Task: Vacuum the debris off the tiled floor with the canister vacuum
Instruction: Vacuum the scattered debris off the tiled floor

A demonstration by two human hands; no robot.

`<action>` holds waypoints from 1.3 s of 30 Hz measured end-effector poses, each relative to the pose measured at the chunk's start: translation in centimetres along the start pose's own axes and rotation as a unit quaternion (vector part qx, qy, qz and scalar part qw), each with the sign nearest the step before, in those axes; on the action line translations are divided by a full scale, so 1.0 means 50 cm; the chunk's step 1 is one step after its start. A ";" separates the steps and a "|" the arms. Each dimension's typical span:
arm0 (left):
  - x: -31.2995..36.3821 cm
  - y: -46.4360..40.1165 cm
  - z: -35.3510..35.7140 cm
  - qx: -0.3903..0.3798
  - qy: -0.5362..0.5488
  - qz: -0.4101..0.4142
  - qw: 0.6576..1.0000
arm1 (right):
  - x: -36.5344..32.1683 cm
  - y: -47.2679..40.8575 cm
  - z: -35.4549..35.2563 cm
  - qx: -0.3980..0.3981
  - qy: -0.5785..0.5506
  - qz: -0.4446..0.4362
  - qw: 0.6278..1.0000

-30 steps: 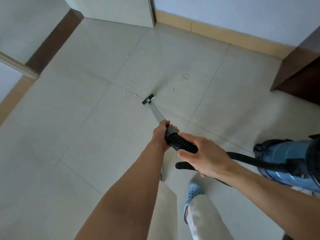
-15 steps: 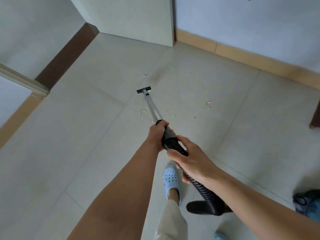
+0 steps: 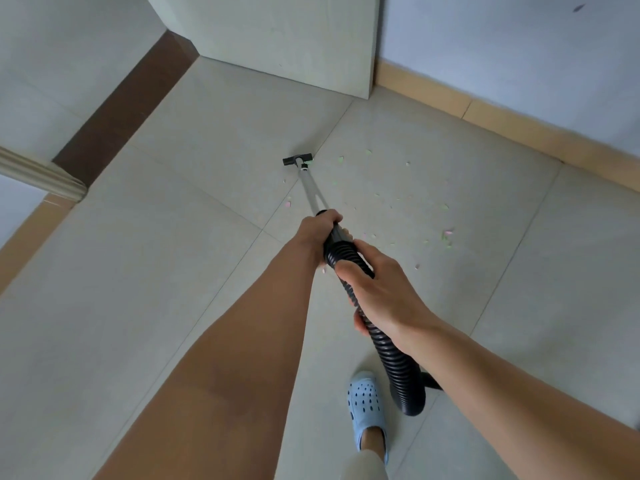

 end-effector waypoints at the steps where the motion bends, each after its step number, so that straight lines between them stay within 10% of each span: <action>1: 0.003 0.000 -0.001 -0.002 -0.002 -0.004 1.000 | -0.006 0.001 0.001 -0.002 -0.006 0.004 1.000; 39: -0.156 0.157 -0.005 0.012 0.027 -0.040 0.999 | 0.054 0.187 -0.040 -0.058 -0.023 0.044 0.997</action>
Point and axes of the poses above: each hand's wrist, its own y-axis away from the middle knuckle, its own z-axis out of the palm, x = y × z, the point moved 8 cm from there along -y, towards the middle knuckle, and after that the axes turned 3 degrees about x, right-handed, at the moved point
